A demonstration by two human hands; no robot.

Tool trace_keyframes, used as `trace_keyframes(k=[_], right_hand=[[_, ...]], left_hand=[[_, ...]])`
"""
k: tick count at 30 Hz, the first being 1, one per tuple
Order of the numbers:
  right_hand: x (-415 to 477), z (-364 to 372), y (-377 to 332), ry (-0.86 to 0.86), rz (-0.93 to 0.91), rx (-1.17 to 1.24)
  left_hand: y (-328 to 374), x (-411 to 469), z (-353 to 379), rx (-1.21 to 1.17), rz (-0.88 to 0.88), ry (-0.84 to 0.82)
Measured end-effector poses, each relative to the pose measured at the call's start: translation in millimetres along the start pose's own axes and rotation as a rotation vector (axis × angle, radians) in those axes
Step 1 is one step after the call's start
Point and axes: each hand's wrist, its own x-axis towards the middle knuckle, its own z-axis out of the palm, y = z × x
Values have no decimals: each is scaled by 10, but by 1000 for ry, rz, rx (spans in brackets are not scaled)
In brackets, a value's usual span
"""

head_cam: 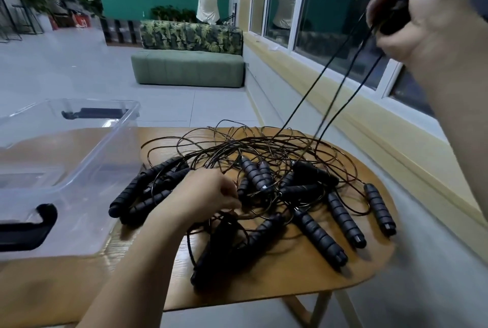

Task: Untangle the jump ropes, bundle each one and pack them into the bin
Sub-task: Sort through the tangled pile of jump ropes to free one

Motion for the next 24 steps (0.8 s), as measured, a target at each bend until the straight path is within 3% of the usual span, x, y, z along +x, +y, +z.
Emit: trace_keyframes(k=[6, 10, 15, 19, 24], right_hand=[[-40, -249, 313, -122, 158, -579], [-166, -642, 714, 25, 135, -465], [-851, -818, 1193, 155, 48, -647], [-1432, -700, 1363, 19, 67, -570], [-1681, -526, 1478, -207, 295, -632]], left_hand=[[-40, 14, -123, -271, 33, 219], [-40, 10, -168, -458, 52, 317], [2, 11, -205, -610, 54, 465], [75, 31, -186, -643, 10, 556], [120, 81, -113, -660, -52, 570]])
